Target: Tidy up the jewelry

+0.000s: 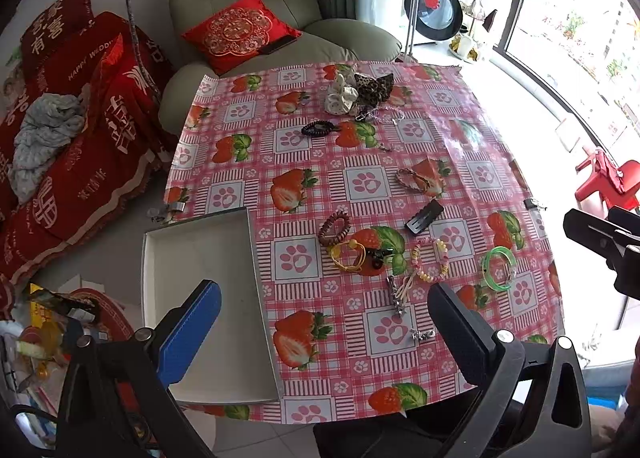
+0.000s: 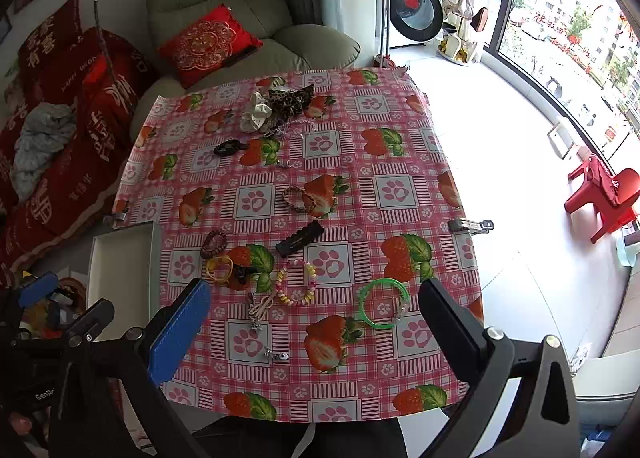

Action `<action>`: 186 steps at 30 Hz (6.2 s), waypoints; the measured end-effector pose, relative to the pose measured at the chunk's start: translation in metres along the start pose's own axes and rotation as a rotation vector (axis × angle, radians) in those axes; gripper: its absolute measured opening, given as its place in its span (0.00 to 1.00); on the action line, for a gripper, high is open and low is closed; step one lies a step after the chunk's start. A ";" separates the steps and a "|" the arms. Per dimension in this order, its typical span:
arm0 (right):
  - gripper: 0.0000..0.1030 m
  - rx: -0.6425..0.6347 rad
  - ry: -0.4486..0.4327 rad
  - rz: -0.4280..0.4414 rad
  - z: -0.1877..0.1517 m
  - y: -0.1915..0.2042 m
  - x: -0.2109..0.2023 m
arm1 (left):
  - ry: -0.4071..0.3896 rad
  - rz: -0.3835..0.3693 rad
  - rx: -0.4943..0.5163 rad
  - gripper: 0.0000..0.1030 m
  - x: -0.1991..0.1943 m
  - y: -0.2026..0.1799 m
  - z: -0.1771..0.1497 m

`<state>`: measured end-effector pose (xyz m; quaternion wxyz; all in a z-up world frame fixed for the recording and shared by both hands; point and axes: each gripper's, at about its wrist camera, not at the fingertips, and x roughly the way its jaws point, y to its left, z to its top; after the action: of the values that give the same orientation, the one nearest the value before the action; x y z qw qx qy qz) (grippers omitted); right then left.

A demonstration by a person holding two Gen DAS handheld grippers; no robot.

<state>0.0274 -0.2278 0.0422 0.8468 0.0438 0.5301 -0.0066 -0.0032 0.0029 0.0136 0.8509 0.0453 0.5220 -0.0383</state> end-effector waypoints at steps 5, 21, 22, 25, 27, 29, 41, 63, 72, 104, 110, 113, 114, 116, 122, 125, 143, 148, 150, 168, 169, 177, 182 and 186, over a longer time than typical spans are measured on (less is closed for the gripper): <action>1.00 -0.005 0.005 -0.001 0.002 0.003 -0.003 | 0.000 0.004 -0.004 1.00 -0.001 0.002 -0.002; 1.00 -0.013 0.006 0.002 -0.001 0.007 0.001 | 0.007 0.013 -0.013 1.00 0.003 0.004 -0.003; 1.00 -0.012 0.006 0.002 -0.001 0.007 0.002 | 0.007 0.013 -0.013 1.00 0.002 0.004 -0.003; 1.00 -0.014 0.005 0.003 -0.001 0.008 0.002 | 0.009 0.015 -0.015 1.00 0.003 0.004 -0.003; 1.00 -0.013 0.006 0.003 -0.001 0.007 0.002 | 0.011 0.017 -0.018 1.00 0.004 0.005 -0.003; 1.00 -0.015 0.006 0.005 -0.002 0.008 0.003 | 0.012 0.018 -0.021 1.00 0.005 0.005 -0.003; 1.00 -0.023 0.005 0.006 -0.003 0.012 0.006 | 0.014 0.019 -0.021 1.00 0.006 0.006 -0.003; 1.00 -0.022 0.007 0.005 -0.004 0.013 0.007 | 0.015 0.018 -0.024 1.00 0.006 0.006 -0.004; 1.00 -0.023 0.007 0.004 -0.004 0.014 0.007 | 0.017 0.018 -0.024 1.00 0.006 0.006 -0.003; 1.00 0.005 0.045 0.000 -0.009 0.003 0.018 | 0.077 0.016 -0.031 1.00 0.028 0.006 -0.005; 1.00 0.025 0.107 0.007 -0.013 -0.005 0.038 | 0.140 0.011 -0.034 1.00 0.058 0.005 -0.002; 1.00 0.032 0.143 0.016 -0.013 -0.010 0.055 | 0.161 0.006 -0.027 1.00 0.075 0.003 0.002; 1.00 0.035 0.154 0.021 -0.011 -0.012 0.061 | 0.164 0.006 -0.024 1.00 0.080 0.002 0.003; 1.00 0.031 0.170 0.020 -0.009 -0.015 0.075 | 0.173 0.021 -0.017 1.00 0.094 0.000 0.007; 1.00 0.024 0.207 0.024 0.004 -0.023 0.118 | 0.192 0.029 -0.008 1.00 0.138 -0.004 0.020; 1.00 0.031 0.224 0.031 0.011 -0.026 0.142 | 0.194 0.021 -0.003 1.00 0.161 -0.006 0.028; 1.00 -0.077 0.235 0.092 0.074 -0.014 0.277 | 0.213 0.013 0.043 0.95 0.260 -0.019 0.048; 1.00 -0.174 0.237 0.091 0.079 0.006 0.298 | 0.223 0.004 0.045 0.84 0.273 -0.021 0.051; 0.98 -0.216 0.236 0.085 0.080 0.014 0.306 | 0.221 -0.015 0.020 0.84 0.275 -0.019 0.054; 0.11 -0.302 0.217 0.075 0.079 0.042 0.311 | 0.179 -0.150 -0.073 0.18 0.261 -0.003 0.052; 0.11 -0.293 0.213 0.084 0.078 0.043 0.308 | 0.171 -0.154 -0.074 0.18 0.258 -0.001 0.053; 0.11 -0.217 0.198 0.168 0.074 0.035 0.275 | 0.127 -0.184 -0.104 0.18 0.224 0.007 0.050; 0.11 -0.194 0.202 0.228 0.070 0.042 0.253 | 0.092 -0.191 -0.141 0.18 0.198 0.022 0.048; 0.11 -0.190 0.209 0.271 0.063 0.056 0.237 | 0.066 -0.182 -0.175 0.18 0.176 0.042 0.040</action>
<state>0.1911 -0.1688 -0.1393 0.7805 0.0350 0.6028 0.1621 0.1165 0.0365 -0.1239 0.8270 -0.0753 0.5530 -0.0681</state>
